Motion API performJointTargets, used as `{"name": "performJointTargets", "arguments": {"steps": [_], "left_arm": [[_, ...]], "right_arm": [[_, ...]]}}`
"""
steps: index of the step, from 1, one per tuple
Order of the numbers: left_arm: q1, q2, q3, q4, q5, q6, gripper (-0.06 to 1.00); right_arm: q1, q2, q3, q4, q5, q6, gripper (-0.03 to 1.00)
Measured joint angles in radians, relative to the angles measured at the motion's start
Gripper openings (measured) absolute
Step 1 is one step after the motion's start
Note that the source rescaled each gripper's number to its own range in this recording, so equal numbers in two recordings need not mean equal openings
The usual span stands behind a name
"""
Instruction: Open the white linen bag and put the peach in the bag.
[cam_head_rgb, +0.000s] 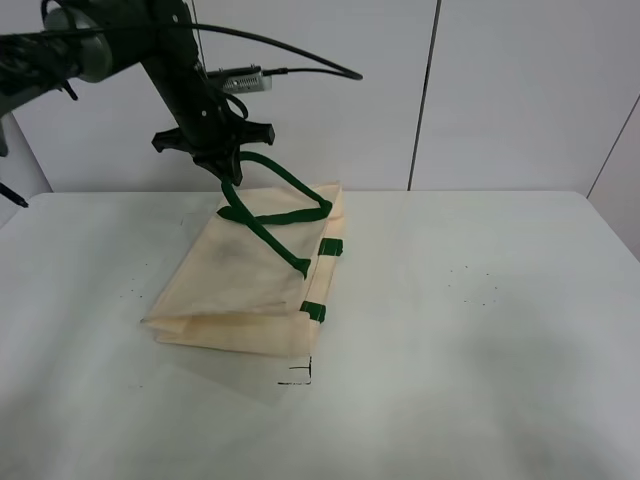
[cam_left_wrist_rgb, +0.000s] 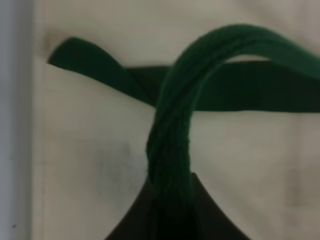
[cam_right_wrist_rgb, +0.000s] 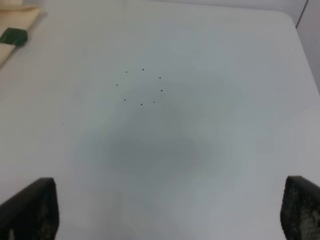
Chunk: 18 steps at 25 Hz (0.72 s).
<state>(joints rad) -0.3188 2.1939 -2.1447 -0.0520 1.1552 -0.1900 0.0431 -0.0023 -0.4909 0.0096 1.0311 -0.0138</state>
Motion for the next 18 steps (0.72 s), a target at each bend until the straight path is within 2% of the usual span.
{"name": "performJointTargets", "arguments": {"steps": [1,3,6,8,9,12,15,18], "left_arm": [[0.000,0.021,0.000,-0.011,-0.001,0.012,0.03],[0.000,0.051,0.001,-0.038,-0.008,0.023,0.15],[0.000,0.078,0.001,-0.061,-0.016,0.026,0.53],[0.000,0.082,0.005,-0.056,-0.022,0.026,0.73],[0.000,0.083,0.005,-0.040,-0.024,0.026,0.79],[0.000,0.083,0.005,0.040,-0.025,0.026,0.87],[0.007,0.083,0.005,0.117,-0.018,0.023,0.89],[0.035,0.083,0.005,0.132,-0.011,0.018,0.89]], "right_arm": [[0.000,0.000,0.000,0.000,0.000,0.000,1.00],[0.000,0.000,0.000,0.000,0.000,0.000,1.00],[0.000,0.000,0.000,0.000,0.000,0.000,1.00],[0.000,0.000,0.000,0.000,0.000,0.000,1.00],[0.000,0.000,0.000,0.000,0.000,0.000,1.00],[0.000,0.000,0.000,0.000,0.000,0.000,1.00],[0.000,0.000,0.000,0.000,0.000,0.000,1.00],[0.000,0.000,0.000,0.000,0.000,0.000,1.00]]}}
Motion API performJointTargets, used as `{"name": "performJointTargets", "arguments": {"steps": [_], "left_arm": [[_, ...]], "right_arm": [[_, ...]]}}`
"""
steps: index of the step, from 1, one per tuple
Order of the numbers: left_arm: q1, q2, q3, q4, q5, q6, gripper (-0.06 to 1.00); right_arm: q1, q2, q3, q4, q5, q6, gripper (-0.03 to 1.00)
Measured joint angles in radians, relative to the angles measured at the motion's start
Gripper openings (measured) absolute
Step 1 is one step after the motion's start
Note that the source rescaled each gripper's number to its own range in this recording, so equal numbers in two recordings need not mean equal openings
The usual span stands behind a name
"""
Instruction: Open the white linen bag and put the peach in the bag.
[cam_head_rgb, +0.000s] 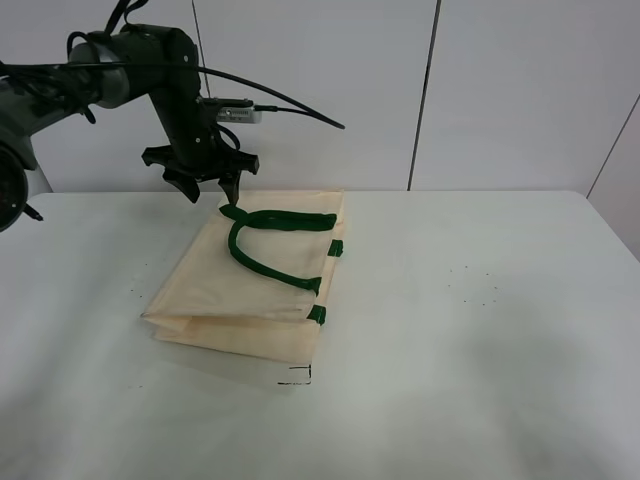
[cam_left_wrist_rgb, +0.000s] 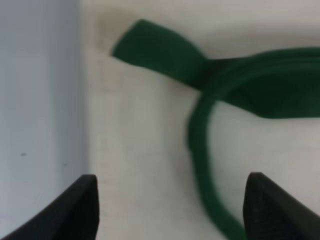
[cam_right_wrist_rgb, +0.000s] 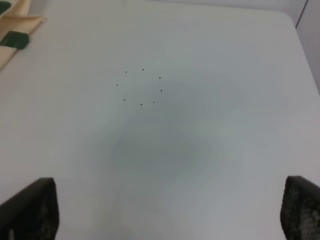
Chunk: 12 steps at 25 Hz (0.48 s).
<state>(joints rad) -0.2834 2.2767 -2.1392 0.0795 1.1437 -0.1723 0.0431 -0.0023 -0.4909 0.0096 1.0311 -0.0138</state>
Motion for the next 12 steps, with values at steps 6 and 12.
{"name": "performJointTargets", "arguments": {"steps": [6,12], "left_arm": [[0.141,0.000,0.000,0.008,0.032,0.005,0.89],[0.237,-0.011,0.031,0.000,0.035,0.008,0.89]], "right_arm": [[0.000,0.000,0.000,0.000,0.000,0.000,1.00],[0.000,0.000,0.000,-0.001,0.000,0.000,1.00]]}}
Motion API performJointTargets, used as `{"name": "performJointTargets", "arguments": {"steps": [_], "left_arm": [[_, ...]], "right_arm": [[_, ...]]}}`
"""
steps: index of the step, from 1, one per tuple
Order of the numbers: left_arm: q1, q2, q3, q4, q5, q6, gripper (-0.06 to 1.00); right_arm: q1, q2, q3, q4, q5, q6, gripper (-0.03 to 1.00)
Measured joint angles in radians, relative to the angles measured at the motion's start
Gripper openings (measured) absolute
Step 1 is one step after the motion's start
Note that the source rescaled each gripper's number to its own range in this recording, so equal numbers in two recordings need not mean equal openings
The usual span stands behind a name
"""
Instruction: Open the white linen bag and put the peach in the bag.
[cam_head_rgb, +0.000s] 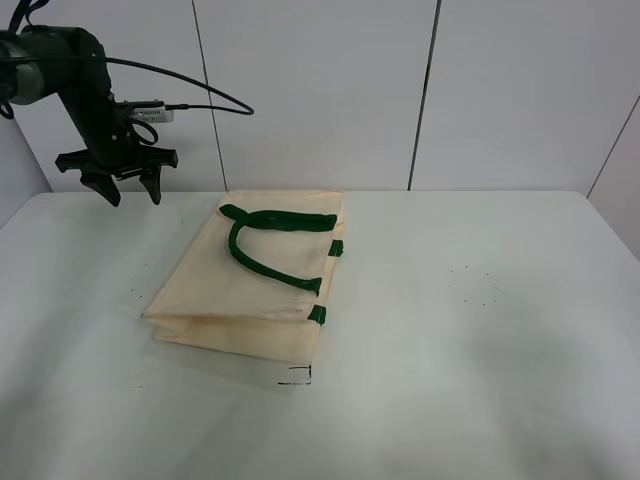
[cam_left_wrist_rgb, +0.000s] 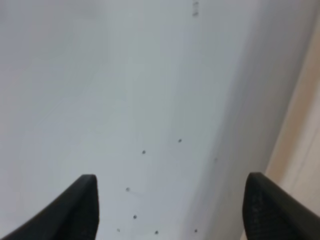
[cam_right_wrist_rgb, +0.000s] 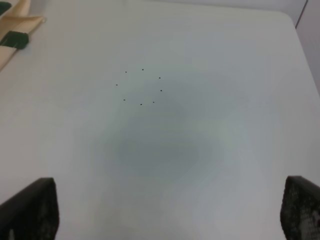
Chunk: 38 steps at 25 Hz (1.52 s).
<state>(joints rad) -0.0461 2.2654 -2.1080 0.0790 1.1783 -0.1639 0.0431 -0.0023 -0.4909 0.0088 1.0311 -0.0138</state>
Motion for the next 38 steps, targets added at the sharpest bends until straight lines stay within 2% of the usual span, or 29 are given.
{"name": "performJointTargets", "arguments": {"steps": [4,9,21,28,34,38], "left_arm": [[0.002,-0.092,0.125,-0.021,0.000,0.006,0.89],[-0.006,-0.312,0.363,-0.027,0.000,0.016,0.89],[-0.064,-1.070,1.043,-0.012,-0.002,0.023,0.89],[-0.064,-1.519,1.414,-0.010,-0.087,0.073,0.89],[-0.064,-1.870,1.595,-0.010,-0.108,0.132,0.89],[-0.064,-2.026,1.608,-0.020,-0.120,0.133,0.89]], "right_arm": [[0.000,0.000,0.000,0.000,0.000,0.000,1.00],[0.000,0.000,0.000,-0.001,0.000,0.000,1.00],[0.000,0.000,0.000,-0.001,0.000,0.000,1.00],[0.000,0.000,0.000,-0.001,0.000,0.000,1.00],[0.000,0.000,0.000,-0.001,0.000,0.000,1.00],[0.000,0.000,0.000,-0.001,0.000,0.000,1.00]]}}
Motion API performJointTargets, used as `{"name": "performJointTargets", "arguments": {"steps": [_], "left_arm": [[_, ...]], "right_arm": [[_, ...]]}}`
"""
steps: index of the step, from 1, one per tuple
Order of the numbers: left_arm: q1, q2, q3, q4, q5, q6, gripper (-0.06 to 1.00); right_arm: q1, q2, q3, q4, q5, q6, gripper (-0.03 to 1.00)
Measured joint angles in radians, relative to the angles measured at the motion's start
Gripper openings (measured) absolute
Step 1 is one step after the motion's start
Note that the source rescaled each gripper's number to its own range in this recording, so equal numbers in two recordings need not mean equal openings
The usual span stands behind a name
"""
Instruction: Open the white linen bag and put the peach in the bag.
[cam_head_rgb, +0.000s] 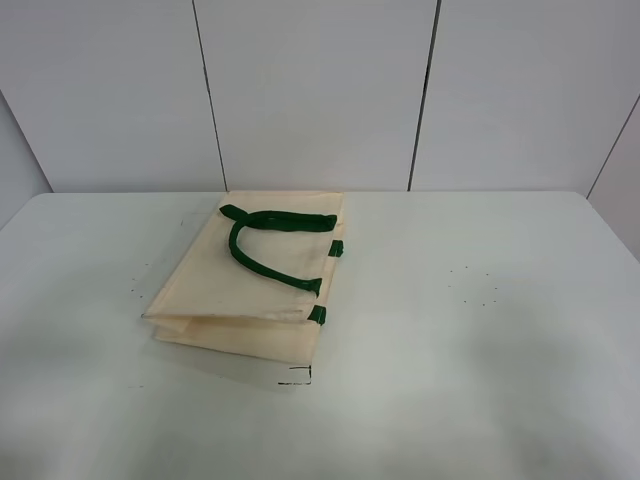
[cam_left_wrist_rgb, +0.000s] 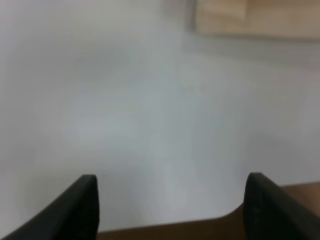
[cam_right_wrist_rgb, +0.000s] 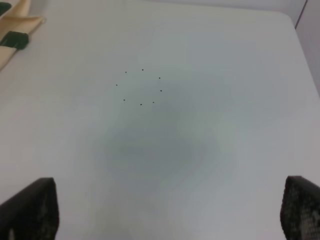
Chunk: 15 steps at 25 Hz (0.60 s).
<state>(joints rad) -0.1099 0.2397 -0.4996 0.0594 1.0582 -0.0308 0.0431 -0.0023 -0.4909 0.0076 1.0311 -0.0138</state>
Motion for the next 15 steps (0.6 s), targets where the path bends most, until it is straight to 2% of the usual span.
{"name": "performJointTargets", "arguments": {"steps": [8,15], "left_arm": [[0.003,-0.078,0.004,-0.020,0.000,0.001,0.89],[0.077,-0.085,0.004,-0.020,0.000,0.001,0.89]], "right_arm": [[0.000,0.000,0.000,0.000,0.000,0.000,1.00],[0.000,0.000,0.000,0.000,0.000,0.000,1.00]]}}
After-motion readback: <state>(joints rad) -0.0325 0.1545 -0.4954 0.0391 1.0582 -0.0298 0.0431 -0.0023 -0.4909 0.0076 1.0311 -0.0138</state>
